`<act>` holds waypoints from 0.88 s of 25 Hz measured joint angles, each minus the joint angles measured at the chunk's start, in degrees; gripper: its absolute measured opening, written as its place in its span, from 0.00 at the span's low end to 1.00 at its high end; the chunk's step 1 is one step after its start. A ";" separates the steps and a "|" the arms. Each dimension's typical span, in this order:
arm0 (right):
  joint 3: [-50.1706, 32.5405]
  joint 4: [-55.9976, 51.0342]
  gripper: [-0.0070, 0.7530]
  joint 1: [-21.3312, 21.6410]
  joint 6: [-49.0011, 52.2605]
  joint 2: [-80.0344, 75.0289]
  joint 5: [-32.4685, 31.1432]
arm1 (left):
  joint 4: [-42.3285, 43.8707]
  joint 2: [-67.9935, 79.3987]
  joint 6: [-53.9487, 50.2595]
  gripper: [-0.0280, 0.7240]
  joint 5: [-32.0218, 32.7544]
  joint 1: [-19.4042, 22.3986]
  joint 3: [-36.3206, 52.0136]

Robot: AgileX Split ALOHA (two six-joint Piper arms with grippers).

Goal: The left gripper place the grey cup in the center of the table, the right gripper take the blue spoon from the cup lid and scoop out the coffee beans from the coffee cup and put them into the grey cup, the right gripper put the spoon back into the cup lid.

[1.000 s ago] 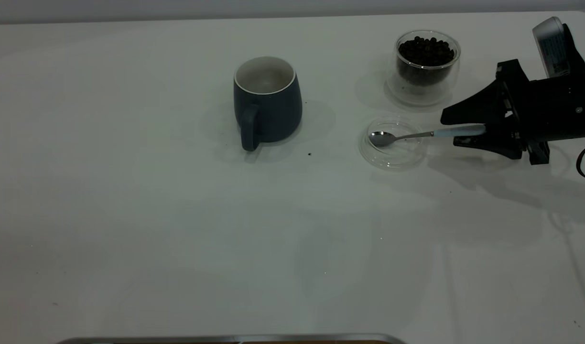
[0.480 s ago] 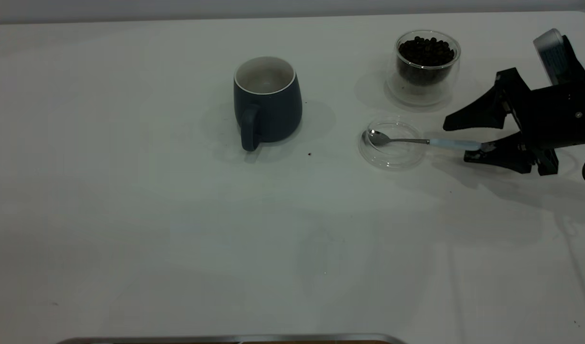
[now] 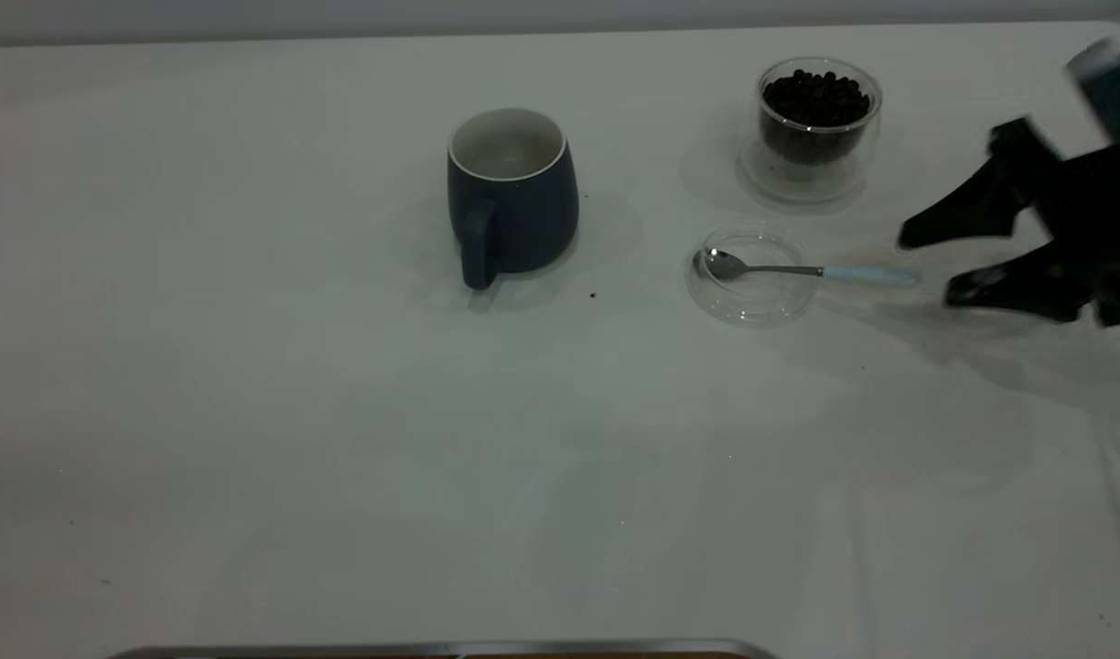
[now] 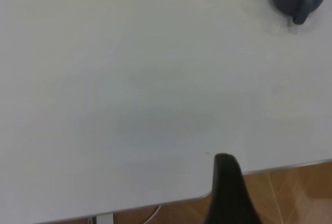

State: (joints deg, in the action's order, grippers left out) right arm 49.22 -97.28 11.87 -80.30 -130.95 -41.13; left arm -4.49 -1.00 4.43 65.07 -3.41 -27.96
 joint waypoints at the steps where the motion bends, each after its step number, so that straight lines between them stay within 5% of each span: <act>1: -1.13 0.86 0.79 0.59 0.31 2.18 0.18 | 0.00 0.00 0.00 0.78 0.00 0.00 0.00; 11: -12.52 10.04 0.79 1.84 12.27 28.94 1.16 | 0.00 0.00 0.00 0.78 0.00 0.00 0.00; 22: -20.61 35.21 0.79 1.84 43.54 68.39 -3.81 | 0.00 0.00 -0.08 0.78 0.00 0.00 0.00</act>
State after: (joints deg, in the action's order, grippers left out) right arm 28.62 -62.07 13.71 -36.76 -62.57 -44.94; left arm -4.49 -1.00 4.36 65.07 -3.41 -27.96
